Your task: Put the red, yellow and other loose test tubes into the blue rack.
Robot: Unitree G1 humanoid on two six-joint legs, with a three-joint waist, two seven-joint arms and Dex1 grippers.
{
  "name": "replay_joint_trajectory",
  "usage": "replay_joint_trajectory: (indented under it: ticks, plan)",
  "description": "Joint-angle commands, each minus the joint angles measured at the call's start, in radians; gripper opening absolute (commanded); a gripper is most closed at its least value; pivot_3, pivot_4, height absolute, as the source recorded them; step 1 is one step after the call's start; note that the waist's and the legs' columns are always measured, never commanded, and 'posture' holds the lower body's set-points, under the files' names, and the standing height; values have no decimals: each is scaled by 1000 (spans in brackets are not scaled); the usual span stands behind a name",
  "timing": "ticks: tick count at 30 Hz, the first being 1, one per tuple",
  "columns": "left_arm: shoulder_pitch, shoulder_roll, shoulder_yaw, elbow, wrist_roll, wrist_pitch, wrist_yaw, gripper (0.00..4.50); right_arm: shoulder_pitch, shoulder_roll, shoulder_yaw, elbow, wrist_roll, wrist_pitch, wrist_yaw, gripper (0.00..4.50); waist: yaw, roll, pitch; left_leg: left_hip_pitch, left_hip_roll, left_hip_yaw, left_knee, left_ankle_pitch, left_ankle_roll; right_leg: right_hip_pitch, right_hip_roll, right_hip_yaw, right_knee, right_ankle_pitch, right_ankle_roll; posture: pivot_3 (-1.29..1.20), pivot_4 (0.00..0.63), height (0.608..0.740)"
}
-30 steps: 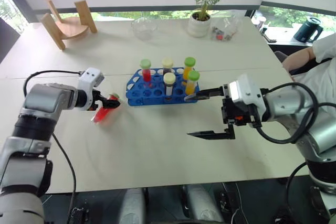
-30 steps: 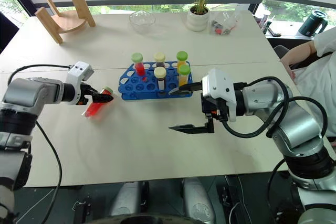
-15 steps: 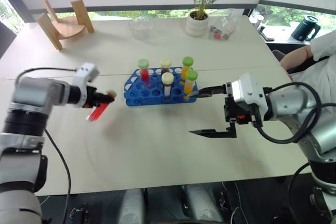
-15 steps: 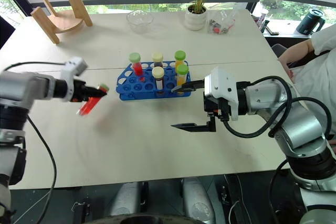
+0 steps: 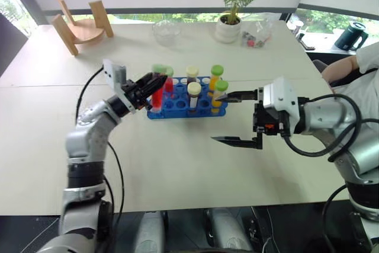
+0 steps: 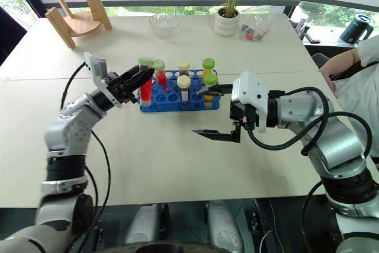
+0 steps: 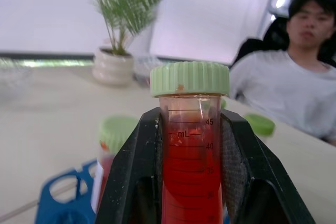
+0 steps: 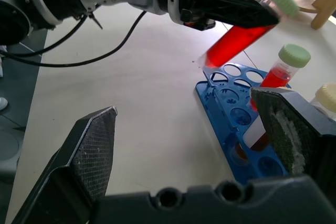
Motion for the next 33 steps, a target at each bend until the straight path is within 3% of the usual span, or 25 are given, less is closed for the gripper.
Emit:
replay_joint_trajectory:
  ticks: [1, 12, 28, 33]
  plan:
    - [-30, -45, -25, 129, 76, -257, 5, 844, 13, 1, -22, -48, 5, 9, -27, 4500, 1, 0, 0, 0, 0, 0, 0, 0, 0, 0, 0, 0, 0, 0, 0, 0, 150, 740]
    - [-71, -117, -69, 350, 96, -495, -35, 844, 29, 7, -23, -83, 12, 33, -73, 4500, 1, 0, 0, 0, 0, 0, 0, 0, 0, 0, 0, 0, 0, 0, 0, 0, 150, 740]
    - [-50, -105, -110, 444, 122, -607, -86, 844, 49, 4, -28, -117, 18, 50, -106, 4500, 1, 0, 0, 0, 0, -1, -1, 0, 0, 1, 0, 0, -1, 0, 0, 0, 150, 740]
    - [-23, -95, -108, 452, 132, -619, -75, 3333, 58, 4, -23, -108, 13, 43, -102, 4500, -1, 0, 0, 0, 0, -1, -1, 0, 0, 1, 1, 0, -1, 0, 0, 0, 150, 740]
